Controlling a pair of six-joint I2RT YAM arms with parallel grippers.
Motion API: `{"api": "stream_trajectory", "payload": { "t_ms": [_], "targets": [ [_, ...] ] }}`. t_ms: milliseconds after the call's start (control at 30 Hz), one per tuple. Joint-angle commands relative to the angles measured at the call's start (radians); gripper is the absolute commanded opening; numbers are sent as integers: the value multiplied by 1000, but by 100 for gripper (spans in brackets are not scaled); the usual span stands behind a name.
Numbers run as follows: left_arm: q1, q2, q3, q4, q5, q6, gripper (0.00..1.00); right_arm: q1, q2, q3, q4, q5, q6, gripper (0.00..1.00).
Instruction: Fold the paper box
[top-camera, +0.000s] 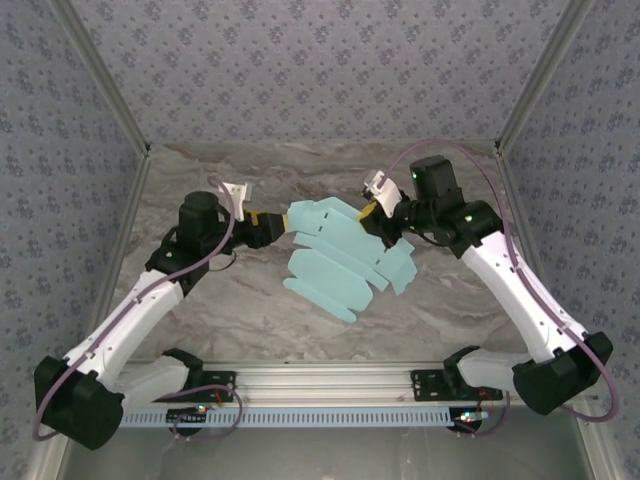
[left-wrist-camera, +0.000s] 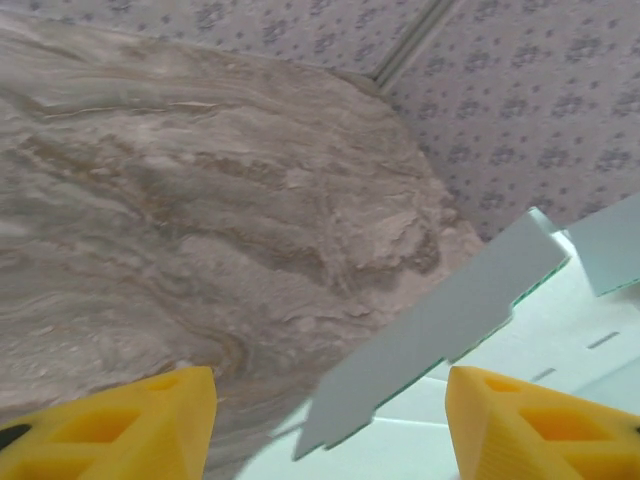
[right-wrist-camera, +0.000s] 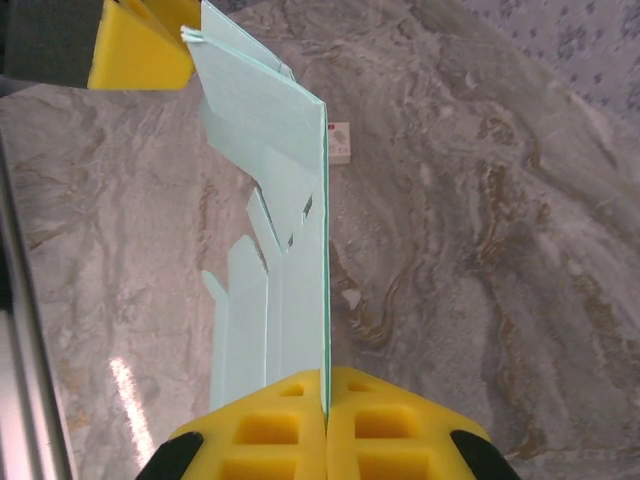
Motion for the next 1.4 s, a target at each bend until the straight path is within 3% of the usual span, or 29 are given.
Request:
{"api": "stream_trajectory", "payload": {
  "t_ms": [0,300,567,800,933,1100,1167,1233,1367],
  "targets": [
    [6,-60,33,-82,-79,63,65,-25,15,49,-57,-87,61,0],
    [-13,-125,84,-69,-31,59,69,-86,28,102,-68,-143,89,0],
    [-73,-88,109,-52,20,98,69,-95,93,104,-68,-249,117,0],
    [-103,-49,121,-80,2,121,68,-75,176,119,-85,24,57,0],
    [-104,-20,122,-97,-19,113,68,-38,191,86,-24,166,-21,0],
    [-117,46,117,-86,-13,91,66,44,213,3,128,479,-138,0],
    [-127,71,116,-80,-14,91,66,61,224,-15,172,547,-160,0],
    [-132,93,111,-70,-11,97,66,60,228,-18,188,533,-148,0],
    [-133,119,82,-62,-25,142,66,23,218,-1,155,349,-113,0]
  ]
}}
